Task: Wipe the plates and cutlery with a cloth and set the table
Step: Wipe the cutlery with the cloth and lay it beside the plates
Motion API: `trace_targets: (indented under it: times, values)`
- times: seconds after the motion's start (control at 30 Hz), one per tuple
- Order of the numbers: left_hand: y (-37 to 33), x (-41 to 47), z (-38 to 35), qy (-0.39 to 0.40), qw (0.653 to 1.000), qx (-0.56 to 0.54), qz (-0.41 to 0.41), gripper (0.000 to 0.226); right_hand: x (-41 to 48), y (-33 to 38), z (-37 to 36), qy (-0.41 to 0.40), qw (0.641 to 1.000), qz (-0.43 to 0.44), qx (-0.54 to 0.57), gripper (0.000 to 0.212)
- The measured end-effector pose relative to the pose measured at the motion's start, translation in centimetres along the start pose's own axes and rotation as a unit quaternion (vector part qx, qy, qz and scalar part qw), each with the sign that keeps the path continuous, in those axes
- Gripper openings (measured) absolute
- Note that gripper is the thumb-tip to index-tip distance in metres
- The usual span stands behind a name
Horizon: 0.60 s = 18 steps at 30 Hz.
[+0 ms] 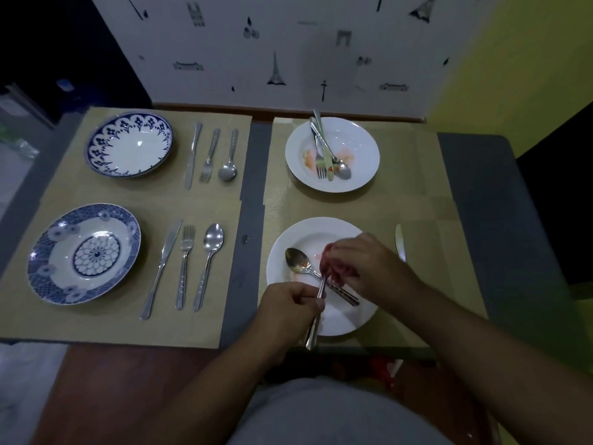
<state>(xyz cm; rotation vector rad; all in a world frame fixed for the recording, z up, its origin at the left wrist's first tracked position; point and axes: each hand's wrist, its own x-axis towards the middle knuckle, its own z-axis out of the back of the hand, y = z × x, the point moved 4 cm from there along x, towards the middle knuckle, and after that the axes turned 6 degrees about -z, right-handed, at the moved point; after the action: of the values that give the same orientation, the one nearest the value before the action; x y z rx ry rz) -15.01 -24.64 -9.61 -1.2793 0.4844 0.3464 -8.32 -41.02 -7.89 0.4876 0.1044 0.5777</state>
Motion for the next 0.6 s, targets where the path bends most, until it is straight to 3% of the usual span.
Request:
trace_targets:
  times: [0.23, 0.4, 0.5, 0.6]
  values:
    - [-0.4, 0.2, 1.2, 0.004, 0.999, 0.037, -0.027, 0.013, -0.7, 2.1, -1.0, -0.008, 0.999, 0.041, -0.016, 0.029]
    - [0.1, 0.0, 1.2, 0.001, 0.999, 0.041, -0.019, 0.014, 2.2, -1.3, 0.1, 0.001, 0.998, -0.046, -0.042, 0.025]
    - [0.2, 0.3, 1.3, -0.02, 0.999, -0.02, 0.019, 0.017, 1.6, -1.9, 1.7, -0.042, 0.993, -0.106, -0.032, 0.031]
    - [-0.2, 0.9, 1.5, -0.041, 0.999, -0.014, 0.005, 0.021, 0.1, -1.1, 2.5, -0.071, 0.99, -0.125, 0.006, 0.033]
